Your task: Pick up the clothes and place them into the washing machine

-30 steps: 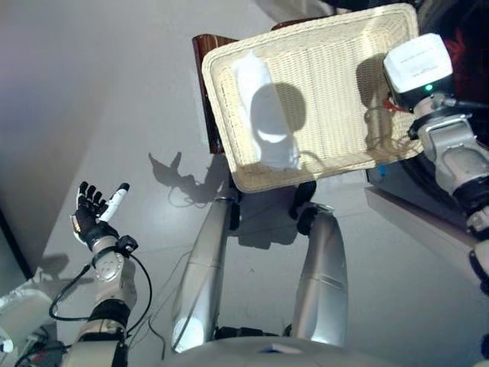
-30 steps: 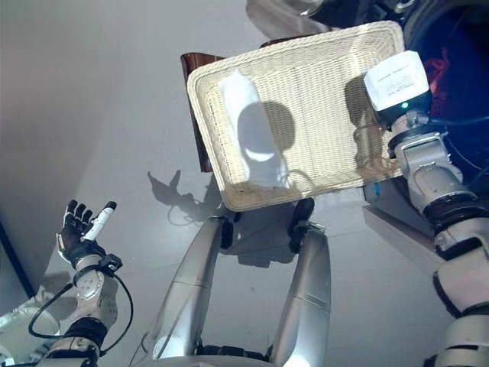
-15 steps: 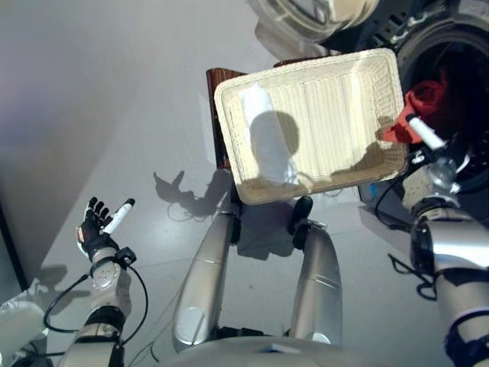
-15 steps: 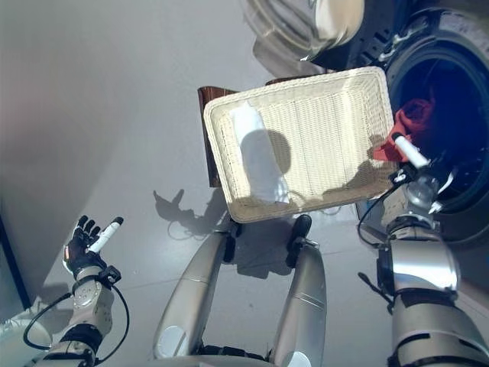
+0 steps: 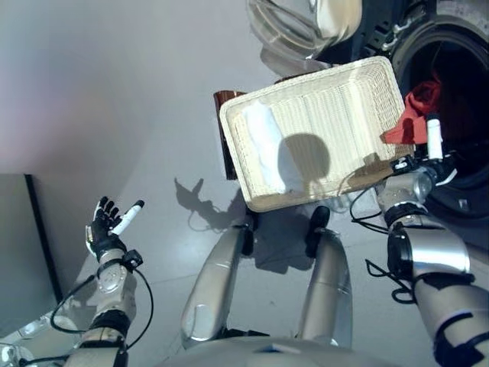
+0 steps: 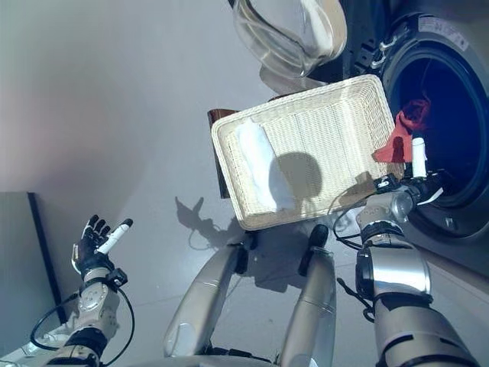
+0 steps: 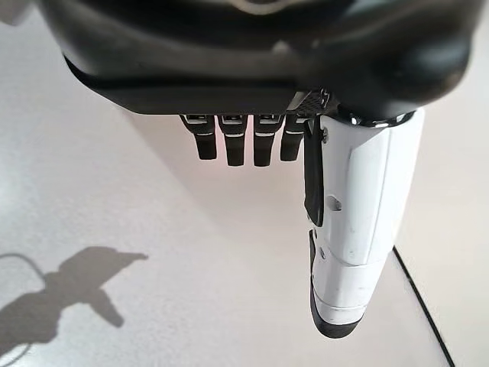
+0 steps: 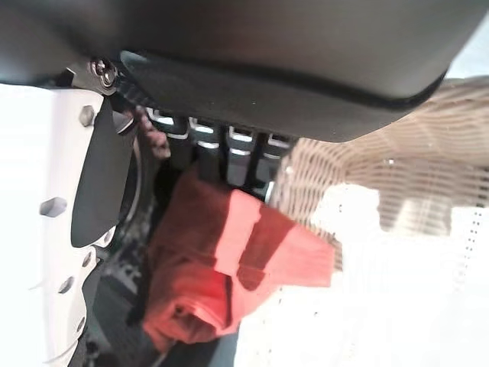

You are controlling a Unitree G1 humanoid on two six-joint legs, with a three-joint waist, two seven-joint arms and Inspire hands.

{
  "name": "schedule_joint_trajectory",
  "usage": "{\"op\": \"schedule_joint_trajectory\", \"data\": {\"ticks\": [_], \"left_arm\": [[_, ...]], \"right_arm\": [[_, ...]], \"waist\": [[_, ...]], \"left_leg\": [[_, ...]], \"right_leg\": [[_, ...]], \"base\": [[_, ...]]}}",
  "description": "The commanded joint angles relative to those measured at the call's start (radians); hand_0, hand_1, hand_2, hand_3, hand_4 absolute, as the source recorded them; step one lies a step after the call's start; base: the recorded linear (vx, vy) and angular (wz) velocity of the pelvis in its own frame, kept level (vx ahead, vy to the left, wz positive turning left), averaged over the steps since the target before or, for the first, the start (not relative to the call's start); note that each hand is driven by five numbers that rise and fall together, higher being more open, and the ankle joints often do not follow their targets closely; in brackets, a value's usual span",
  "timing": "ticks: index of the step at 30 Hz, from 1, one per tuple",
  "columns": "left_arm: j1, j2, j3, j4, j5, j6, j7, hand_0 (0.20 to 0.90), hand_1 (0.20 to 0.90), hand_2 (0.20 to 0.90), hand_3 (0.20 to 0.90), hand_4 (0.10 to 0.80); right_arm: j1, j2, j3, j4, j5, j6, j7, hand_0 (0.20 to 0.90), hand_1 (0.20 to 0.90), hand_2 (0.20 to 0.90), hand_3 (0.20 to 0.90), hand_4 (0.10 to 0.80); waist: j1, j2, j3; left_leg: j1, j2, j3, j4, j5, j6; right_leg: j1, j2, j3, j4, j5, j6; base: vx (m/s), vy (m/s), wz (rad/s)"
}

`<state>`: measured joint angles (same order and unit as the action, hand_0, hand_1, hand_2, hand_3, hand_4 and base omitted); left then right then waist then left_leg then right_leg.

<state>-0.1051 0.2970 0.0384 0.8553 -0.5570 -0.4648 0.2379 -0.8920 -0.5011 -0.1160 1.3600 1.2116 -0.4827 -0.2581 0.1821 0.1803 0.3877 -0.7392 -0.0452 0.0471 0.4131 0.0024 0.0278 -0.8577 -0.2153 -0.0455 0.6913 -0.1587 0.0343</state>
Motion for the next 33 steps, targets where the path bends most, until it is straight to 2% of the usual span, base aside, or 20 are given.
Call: {"op": "schedule_joint_trajectory", "data": {"ticks": [1,3,7,8,17,23,28,30,31,33], "left_arm": [[0.065,0.032,0.010,-0.013,0.022,-0.061,0.015,0.900,0.900,0.900,0.900,0.800],[0.068,0.029,0.005,-0.016,0.033,-0.058,0.018,0.900,0.900,0.900,0.900,0.800],[0.063,0.022,-0.004,-0.018,0.039,-0.052,0.010,0.900,0.900,0.900,0.900,0.800],[0.064,0.020,-0.006,-0.020,0.039,-0.050,0.007,0.900,0.900,0.900,0.900,0.800],[0.077,-0.002,-0.025,-0.020,0.038,-0.037,-0.015,0.900,0.900,0.900,0.900,0.800],[0.074,-0.001,-0.023,-0.003,0.041,-0.035,-0.010,0.900,0.900,0.900,0.900,0.800],[0.085,-0.009,-0.031,0.000,0.039,-0.041,-0.010,0.900,0.900,0.900,0.900,0.800],[0.107,-0.018,-0.038,-0.008,0.042,-0.042,-0.015,0.900,0.900,0.900,0.900,0.800],[0.124,-0.025,-0.041,-0.013,0.041,-0.046,-0.015,0.900,0.900,0.900,0.900,0.800],[0.129,-0.026,-0.051,-0.008,0.042,-0.048,-0.016,0.900,0.900,0.900,0.900,0.800]], "right_arm": [[0.012,0.094,0.006,-0.023,0.031,0.041,0.067,0.900,0.900,0.900,0.900,0.800],[0.030,0.125,0.013,-0.025,0.039,0.045,0.087,0.900,0.900,0.900,0.900,0.800],[0.045,0.189,0.060,-0.037,0.035,0.061,0.124,0.900,0.900,0.900,0.900,0.800],[0.050,0.212,0.077,-0.051,0.035,0.066,0.138,0.900,0.900,0.900,0.900,0.800],[0.169,0.362,0.136,-0.185,0.042,0.069,0.201,0.900,0.900,0.900,0.900,0.800],[0.204,0.369,0.100,-0.189,0.068,0.057,0.202,0.900,0.900,0.900,0.900,0.800],[0.195,0.354,0.017,-0.183,0.149,0.015,0.199,0.900,0.900,0.900,0.900,0.800],[0.204,0.357,-0.024,-0.206,0.185,-0.011,0.197,0.900,0.900,0.900,0.900,0.800],[0.212,0.353,-0.055,-0.226,0.199,-0.037,0.187,0.900,0.900,0.900,0.900,0.800],[0.214,0.352,-0.071,-0.248,0.206,-0.054,0.175,0.900,0.900,0.900,0.900,0.800]], "waist": [[0.042,0.072,-0.064],[0.048,0.081,-0.061],[0.058,0.072,-0.077],[0.062,0.074,-0.075],[0.080,0.033,-0.114],[0.076,0.023,-0.118],[0.071,0.048,-0.115],[0.064,0.068,-0.113],[0.059,0.093,-0.111],[0.057,0.108,-0.111]], "left_leg": [[-0.045,-0.053,-0.033,-0.062,0.022,-0.041],[-0.039,-0.046,-0.023,-0.070,0.045,-0.035],[-0.008,-0.052,-0.037,-0.079,0.018,-0.039],[-0.007,-0.044,-0.028,-0.086,0.045,-0.034],[0.123,-0.036,-0.052,-0.175,0.066,-0.042],[0.162,-0.046,-0.071,-0.199,0.070,-0.040],[0.154,-0.056,-0.065,-0.194,0.065,-0.035],[0.150,-0.060,-0.060,-0.194,0.063,-0.033],[0.146,-0.065,-0.053,-0.194,0.063,-0.032],[0.144,-0.065,-0.048,-0.194,0.062,-0.031]], "right_leg": [[0.098,0.004,-0.019,-0.067,-0.039,-0.001],[0.103,0.003,-0.030,-0.074,-0.016,-0.003],[0.139,0.002,-0.022,-0.092,-0.031,0.007],[0.140,0.003,-0.035,-0.102,-0.005,0.002],[0.301,0.000,-0.080,-0.230,0.029,0.022],[0.357,-0.008,-0.102,-0.272,0.037,0.028],[0.339,-0.016,-0.092,-0.259,0.034,0.029],[0.331,-0.021,-0.084,-0.256,0.034,0.031],[0.323,-0.026,-0.074,-0.255,0.035,0.033],[0.319,-0.030,-0.066,-0.254,0.036,0.037]], "base": [[-0.063,0.034,0.00],[-0.010,0.021,-0.01],[0.091,-0.017,0.00],[-0.055,0.013,-0.04],[0.064,-0.010,0.04],[0.043,0.002,0.13],[-0.015,0.045,0.04],[-0.010,0.109,-0.02],[-0.007,0.106,-0.05],[-0.011,0.106,-0.11]]}}
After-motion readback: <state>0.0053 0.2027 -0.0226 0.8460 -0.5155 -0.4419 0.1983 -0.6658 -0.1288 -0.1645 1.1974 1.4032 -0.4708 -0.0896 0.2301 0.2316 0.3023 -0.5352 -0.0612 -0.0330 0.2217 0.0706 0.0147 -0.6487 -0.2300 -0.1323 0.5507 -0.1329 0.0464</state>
